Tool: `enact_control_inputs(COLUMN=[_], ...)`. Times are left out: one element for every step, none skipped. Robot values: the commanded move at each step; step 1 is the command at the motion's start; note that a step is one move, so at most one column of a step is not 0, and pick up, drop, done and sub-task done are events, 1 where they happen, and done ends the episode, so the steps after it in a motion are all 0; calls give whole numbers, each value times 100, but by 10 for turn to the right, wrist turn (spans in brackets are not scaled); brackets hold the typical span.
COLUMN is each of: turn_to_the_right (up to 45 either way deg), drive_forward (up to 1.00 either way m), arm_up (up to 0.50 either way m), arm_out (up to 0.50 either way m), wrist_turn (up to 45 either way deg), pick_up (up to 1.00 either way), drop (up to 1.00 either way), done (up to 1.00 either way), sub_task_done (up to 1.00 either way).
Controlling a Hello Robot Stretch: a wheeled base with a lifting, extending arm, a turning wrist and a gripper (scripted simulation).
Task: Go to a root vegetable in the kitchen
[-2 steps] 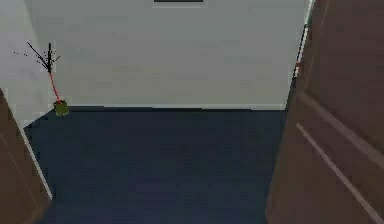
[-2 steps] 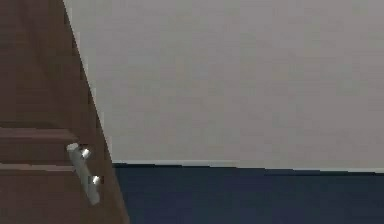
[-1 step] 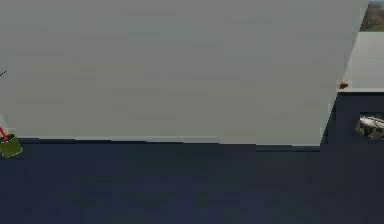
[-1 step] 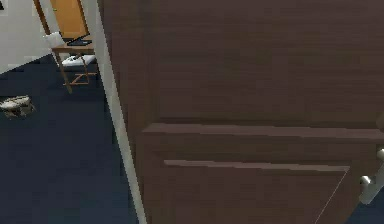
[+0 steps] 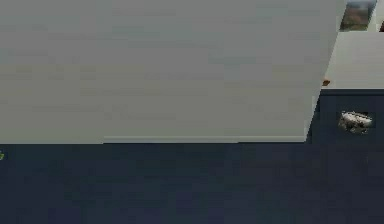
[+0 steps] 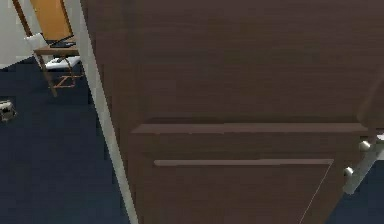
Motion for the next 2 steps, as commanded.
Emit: enact_control_inputs(turn_to_the_right=[0,0], drive_forward=[30,20], arm_up=[0,0], arm_out=[0,0], wrist_turn=[0,0], pick_up=[0,0], drop=[0,0], done=[0,0], sub_task_done=[0,0])
